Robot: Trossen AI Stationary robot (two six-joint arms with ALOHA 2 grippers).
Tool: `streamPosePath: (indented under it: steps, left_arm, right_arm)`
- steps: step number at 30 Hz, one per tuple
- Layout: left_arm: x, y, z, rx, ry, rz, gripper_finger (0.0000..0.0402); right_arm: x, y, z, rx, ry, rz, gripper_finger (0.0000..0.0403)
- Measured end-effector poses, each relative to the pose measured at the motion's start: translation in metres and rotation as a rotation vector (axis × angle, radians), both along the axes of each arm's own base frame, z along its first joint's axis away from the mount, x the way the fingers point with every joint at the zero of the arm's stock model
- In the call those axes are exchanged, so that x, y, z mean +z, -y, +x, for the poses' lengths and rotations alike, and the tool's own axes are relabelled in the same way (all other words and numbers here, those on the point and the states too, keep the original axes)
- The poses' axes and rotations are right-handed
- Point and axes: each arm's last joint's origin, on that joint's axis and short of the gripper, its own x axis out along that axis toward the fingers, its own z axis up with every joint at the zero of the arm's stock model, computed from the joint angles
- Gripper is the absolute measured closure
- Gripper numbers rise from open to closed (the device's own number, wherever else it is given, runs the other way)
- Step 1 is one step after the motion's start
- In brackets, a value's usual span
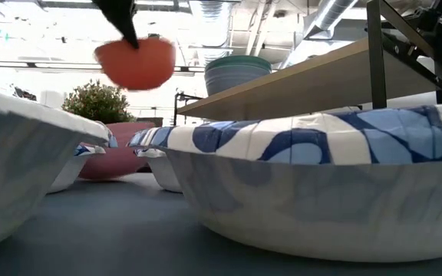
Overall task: Place and stack plates onto a shelf
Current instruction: Stack the red bowl on top of the green bowl on the shelf
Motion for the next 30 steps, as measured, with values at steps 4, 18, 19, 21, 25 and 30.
streamPosePath:
  steps: [4,18,19,21,25,30]
  left_arm:
    - [0.042,-0.010,-0.001,-0.037,0.095,0.039,0.0401]
    - [0.092,-0.067,0.056,-0.310,0.100,0.138,0.0401]
    - [0.092,-0.070,0.062,-0.330,0.096,0.138,0.0401]
    - [0.093,-0.077,0.072,-0.360,0.095,0.143,0.0401]
    - [0.092,-0.088,0.091,-0.394,0.087,0.166,0.0401]
    - [0.083,-0.096,0.108,-0.439,0.074,0.142,0.0401]
  right_arm:
    - [0.000,0.000,0.000,0.000,-0.004,-0.001,0.0345]
    - [-0.002,0.000,0.001,0.000,-0.021,-0.001,0.0345]
    - [-0.002,0.000,0.001,0.000,-0.020,-0.001,0.0345]
    - [-0.002,0.000,0.001,0.000,-0.021,-0.001,0.0345]
    - [-0.002,0.000,0.001,0.000,-0.026,-0.001,0.0345]
    - [-0.003,0.000,0.001,0.000,-0.034,-0.001,0.0345]
